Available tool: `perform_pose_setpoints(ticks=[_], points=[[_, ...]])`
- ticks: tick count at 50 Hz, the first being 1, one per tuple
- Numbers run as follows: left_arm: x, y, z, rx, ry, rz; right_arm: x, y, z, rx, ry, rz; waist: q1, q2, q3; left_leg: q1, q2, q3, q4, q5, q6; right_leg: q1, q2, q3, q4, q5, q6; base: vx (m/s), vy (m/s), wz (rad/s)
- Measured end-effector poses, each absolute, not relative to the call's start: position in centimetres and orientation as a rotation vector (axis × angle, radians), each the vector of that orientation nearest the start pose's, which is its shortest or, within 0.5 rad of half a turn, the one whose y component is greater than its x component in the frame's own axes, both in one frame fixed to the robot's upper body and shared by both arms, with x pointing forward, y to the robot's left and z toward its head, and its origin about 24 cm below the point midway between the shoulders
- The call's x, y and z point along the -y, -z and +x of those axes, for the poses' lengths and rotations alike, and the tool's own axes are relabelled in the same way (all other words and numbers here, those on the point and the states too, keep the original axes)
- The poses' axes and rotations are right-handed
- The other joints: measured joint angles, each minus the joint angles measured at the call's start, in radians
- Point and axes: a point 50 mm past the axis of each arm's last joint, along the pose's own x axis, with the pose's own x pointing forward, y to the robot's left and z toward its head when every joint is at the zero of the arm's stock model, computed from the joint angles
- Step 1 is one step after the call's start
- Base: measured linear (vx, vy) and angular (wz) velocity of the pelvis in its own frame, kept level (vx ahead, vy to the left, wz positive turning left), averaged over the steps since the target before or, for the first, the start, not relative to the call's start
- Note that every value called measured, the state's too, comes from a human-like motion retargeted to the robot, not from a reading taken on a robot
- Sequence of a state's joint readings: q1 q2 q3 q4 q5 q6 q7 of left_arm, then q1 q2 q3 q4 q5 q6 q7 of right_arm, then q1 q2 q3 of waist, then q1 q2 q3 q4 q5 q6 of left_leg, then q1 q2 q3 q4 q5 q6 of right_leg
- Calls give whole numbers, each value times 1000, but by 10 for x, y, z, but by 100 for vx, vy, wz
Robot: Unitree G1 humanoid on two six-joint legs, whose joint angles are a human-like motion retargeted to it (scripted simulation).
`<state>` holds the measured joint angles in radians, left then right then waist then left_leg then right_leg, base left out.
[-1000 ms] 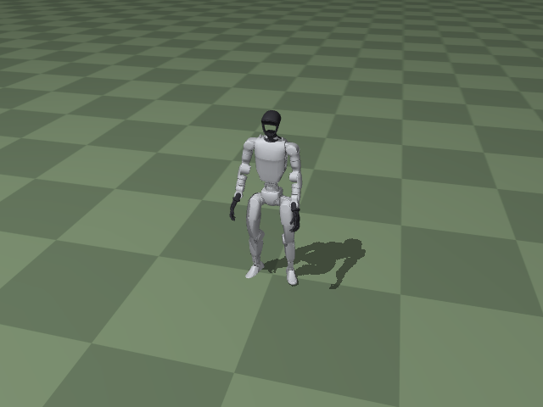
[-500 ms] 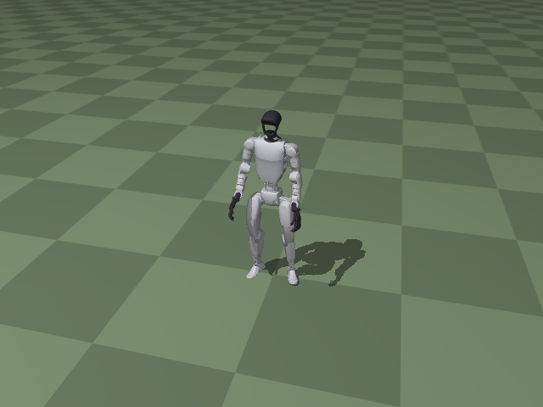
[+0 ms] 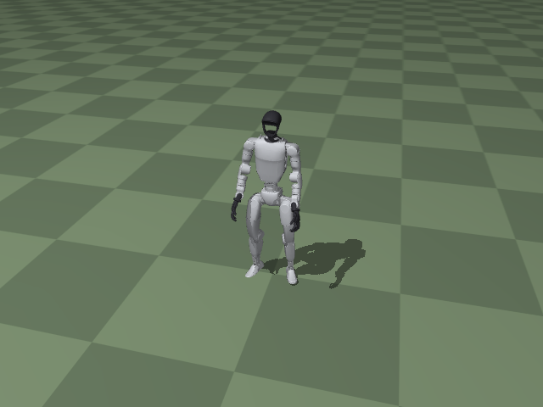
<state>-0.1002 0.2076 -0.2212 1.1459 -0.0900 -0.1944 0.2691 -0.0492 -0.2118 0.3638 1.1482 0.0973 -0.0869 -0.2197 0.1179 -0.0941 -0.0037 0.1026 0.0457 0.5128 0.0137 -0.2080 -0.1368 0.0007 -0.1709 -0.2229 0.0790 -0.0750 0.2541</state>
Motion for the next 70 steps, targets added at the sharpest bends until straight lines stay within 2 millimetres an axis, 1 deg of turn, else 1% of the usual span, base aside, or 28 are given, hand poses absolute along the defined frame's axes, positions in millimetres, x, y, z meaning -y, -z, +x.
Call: perform_pose_setpoints(ticks=[8, 12, 21, 27, 31, 35, 39, 46, 50, 52, 55, 57, 60, 66, 68, 70], points=[[-215, 144, 141, -905, -196, 345, 204, 147, 141, -960, 54, -412, 0, 6, -6, 2, 0, 16, -2, -3, 5, -8, 2, 16, -2, 3, 6, 0, 0, 0], [-216, 147, 134, -931, -203, 344, 203, 146, 144, -952, 56, -405, 4, 7, -9, 1, 0, 20, -3, -3, 6, -10, 4, 20, -3, 5, 8, 0, 0, 0], [-224, 144, 136, -906, -208, 353, 196, 146, 147, -936, 27, -427, -9, 2, -6, 6, 6, 15, 2, -8, -6, 0, 8, 13, -2, 2, -2, 0, 0, 0], [-227, 144, 132, -919, -219, 342, 192, 144, 153, -915, 15, -439, -36, 5, -16, 16, 9, 29, 3, -11, -5, 3, 12, 24, -3, 2, -5, 0, 0, -3], [-228, 145, 131, -931, -230, 333, 194, 141, 160, -896, 22, -431, -43, 15, -21, 25, 7, 49, 1, -14, 1, -1, 13, 43, -3, 5, 3, 0, 0, -26], [-228, 143, 136, -918, -242, 332, 198, 139, 161, -894, 42, -417, -30, 29, -21, 32, 12, 71, -3, -13, 5, -8, 23, 63, -4, 10, 8, -1, -3, -28], [-227, 139, 149, -877, -251, 334, 205, 143, 153, -934, 68, -406, -2, 40, -21, 30, 19, 80, -6, -7, 2, -16, 35, 70, -4, 15, 8, 0, -1, -5], [-224, 129, 173, -803, -234, 345, 212, 155, 123, -1055, 83, -409, 37, 36, -18, 19, 13, 54, -6, -3, 0, -14, 24, 47, 2, 9, 8, 0, 2, 18], [-223, 125, 179, -781, -216, 354, 211, 158, 113, -1083, 62, -416, 38, 27, -9, 17, 4, 29, -2, -4, 0, -7, 7, 24, 15, 0, 8, 0, 5, 30], [-223, 125, 178, -777, -213, 350, 210, 158, 113, -1077, 53, -424, 34, 22, -3, 17, -3, 22, -1, -5, 1, 0, -1, 21, 10, -2, 6, 0, 2, 11], [-225, 127, 172, -782, -213, 347, 208, 156, 118, -1044, 34, -438, 24, 18, 5, 17, -1, 21, 0, -5, -3, 2, 0, 19, 8, -2, 1, 0, 0, 0], [-228, 129, 163, -798, -218, 345, 207, 153, 126, -1011, 24, -447, 12, 15, 9, 18, 1, 27, 0, -6, -5, 1, 3, 24, 5, 0, 1, 0, -1, -9], [-232, 135, 145, -842, -232, 342, 205, 148, 139, -958, 17, -457, -9, 12, 12, 20, 4, 42, -1, -7, -6, -3, 8, 37, 1, 5, 3, 0, -1, -25], [-239, 150, 102, -994, -253, 341, 200, 137, 165, -872, 29, -449, -51, 17, 4, 23, 21, 85, -6, -5, -4, -21, 37, 72, -11, 20, 8, 0, -5, -37], [-240, 154, 91, -1040, -255, 340, 200, 134, 171, -856, 38, -440, -60, 22, 0, 25, 28, 96, -8, -3, -4, -25, 47, 80, -14, 25, 8, 0, -7, -29], [-242, 155, 85, -1068, -257, 341, 201, 132, 173, -847, 50, -429, -65, 28, -4, 26, 34, 103, -9, -1, -4, -27, 55, 85, -16, 28, 8, 0, -3, -11]])
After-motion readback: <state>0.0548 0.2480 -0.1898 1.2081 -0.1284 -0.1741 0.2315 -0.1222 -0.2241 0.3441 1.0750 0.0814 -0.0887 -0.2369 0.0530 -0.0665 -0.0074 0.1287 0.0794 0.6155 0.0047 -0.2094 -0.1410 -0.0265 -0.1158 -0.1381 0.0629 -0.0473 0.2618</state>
